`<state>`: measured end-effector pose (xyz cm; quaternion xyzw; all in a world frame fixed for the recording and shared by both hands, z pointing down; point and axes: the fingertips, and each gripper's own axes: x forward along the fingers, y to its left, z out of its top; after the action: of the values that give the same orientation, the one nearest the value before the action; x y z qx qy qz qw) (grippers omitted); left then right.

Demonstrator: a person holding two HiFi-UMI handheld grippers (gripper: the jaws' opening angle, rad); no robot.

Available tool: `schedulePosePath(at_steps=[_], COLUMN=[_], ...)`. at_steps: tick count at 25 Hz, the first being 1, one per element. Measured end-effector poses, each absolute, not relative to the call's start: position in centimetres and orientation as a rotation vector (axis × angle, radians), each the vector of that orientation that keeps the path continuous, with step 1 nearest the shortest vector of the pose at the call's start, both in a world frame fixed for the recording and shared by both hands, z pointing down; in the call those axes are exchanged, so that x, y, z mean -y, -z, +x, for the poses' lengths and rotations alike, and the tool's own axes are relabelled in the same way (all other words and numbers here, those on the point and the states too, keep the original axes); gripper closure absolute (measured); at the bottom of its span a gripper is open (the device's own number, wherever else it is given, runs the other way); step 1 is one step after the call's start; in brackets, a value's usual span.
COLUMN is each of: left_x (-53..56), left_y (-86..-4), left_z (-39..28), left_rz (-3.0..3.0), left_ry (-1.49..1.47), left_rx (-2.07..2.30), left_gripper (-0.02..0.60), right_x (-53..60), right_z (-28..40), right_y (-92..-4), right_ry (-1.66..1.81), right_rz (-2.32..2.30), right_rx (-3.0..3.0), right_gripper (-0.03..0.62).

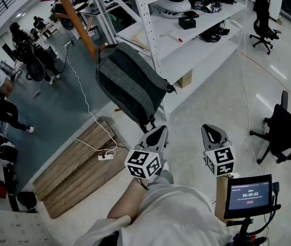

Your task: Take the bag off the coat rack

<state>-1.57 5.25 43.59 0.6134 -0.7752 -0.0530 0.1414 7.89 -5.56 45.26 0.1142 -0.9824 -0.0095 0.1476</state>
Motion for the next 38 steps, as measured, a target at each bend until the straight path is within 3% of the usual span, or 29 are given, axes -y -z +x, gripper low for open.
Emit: schedulePosePath(at_steps=[12, 22, 29, 38], left_x=[1.4, 4.3, 2.5, -3.9], left_y=[-42.4, -40.1, -35.6, -28.4], left_z=[-16.1, -19.8, -21.5, -30.2], left_rz=[1.885, 2.043, 2.0, 1.745], left_ry=[0.179, 0.193, 0.225, 0.235], left_rx=[2.139, 2.054, 2.207, 2.591], left_gripper=[0.575, 0.575, 0.575, 0.574], right_x=[11.1, 12.9, 12.5, 9.9], right_z=[-7.0, -13.2, -15.9, -27.0], right_y=[-45.1, -44.7, -42.8, -35.2], right_ry=[0.006, 0.023, 0.042, 0.075], right_rz=[0.423, 0.442, 0.276, -0.308], right_rx=[2.796, 2.798, 2.872, 3.067], right_gripper=[0.585, 0.585, 0.585, 0.583])
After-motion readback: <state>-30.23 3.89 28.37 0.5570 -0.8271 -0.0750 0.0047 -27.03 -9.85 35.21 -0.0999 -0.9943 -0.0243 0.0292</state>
